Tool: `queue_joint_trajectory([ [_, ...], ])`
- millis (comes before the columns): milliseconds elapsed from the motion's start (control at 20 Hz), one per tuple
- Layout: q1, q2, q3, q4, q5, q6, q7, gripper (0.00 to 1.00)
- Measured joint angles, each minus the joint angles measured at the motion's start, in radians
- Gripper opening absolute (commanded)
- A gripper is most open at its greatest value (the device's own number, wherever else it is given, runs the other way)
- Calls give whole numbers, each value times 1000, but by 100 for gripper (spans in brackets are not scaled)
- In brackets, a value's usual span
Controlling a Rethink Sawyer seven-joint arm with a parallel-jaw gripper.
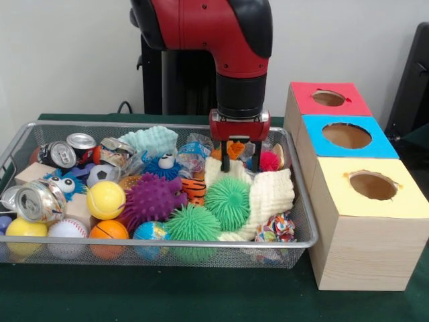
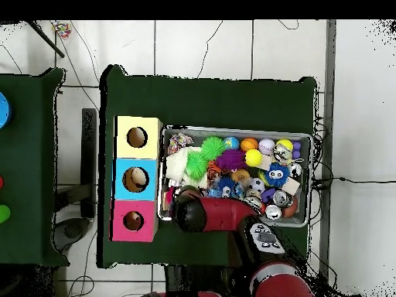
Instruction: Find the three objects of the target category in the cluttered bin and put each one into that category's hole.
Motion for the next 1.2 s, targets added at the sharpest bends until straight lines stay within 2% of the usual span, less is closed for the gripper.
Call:
queue_joint_trajectory([
  [600,-19,-44,13,73,0,-27,0,100],
  [1200,-91,-88,39,103,0,30,0,100],
])
